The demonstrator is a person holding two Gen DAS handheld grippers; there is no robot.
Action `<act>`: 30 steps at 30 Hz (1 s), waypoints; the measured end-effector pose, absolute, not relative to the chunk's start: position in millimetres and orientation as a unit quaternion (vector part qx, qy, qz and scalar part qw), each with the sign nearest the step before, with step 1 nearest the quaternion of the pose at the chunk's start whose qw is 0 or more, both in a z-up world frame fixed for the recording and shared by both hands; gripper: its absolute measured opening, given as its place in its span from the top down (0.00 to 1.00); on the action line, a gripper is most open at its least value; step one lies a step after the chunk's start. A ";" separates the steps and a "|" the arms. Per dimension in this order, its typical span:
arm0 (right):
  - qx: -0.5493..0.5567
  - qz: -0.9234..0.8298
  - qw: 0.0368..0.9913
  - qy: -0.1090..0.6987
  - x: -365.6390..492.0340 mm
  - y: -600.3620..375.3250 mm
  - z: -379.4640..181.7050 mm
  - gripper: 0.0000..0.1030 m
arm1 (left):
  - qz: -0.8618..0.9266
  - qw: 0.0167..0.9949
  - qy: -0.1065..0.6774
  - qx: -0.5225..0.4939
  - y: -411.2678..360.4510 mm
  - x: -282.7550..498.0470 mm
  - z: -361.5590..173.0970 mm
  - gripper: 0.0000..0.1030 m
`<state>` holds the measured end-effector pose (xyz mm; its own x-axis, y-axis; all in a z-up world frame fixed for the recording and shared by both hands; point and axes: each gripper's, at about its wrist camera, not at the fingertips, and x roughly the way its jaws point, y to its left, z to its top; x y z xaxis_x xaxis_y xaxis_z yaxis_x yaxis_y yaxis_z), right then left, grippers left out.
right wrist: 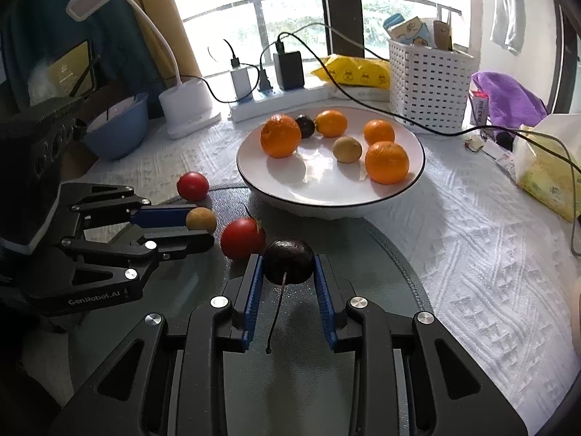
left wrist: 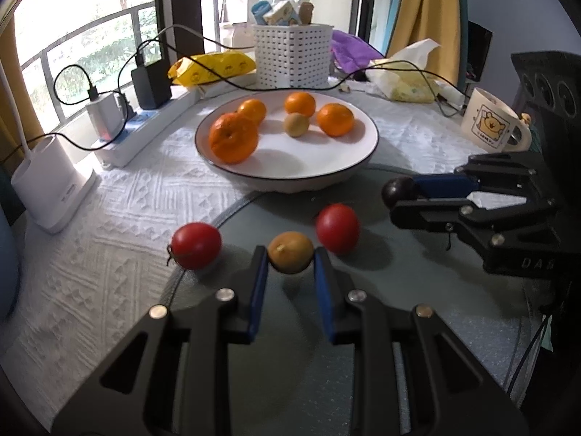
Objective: Organize fruits
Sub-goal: 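Grasp the brown kiwi with the left gripper while the right gripper grasps the dark cherry, then carry the kiwi and cherry onto the white plate and open both grippers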
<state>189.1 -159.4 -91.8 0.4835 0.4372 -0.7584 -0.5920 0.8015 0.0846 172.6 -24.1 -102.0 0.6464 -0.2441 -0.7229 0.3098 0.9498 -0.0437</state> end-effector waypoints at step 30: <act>-0.103 0.279 0.880 0.369 214.9 -167.0 -56.4 0.70 | -0.169 0.919 0.354 0.039 -27.7 221.9 -61.0 0.74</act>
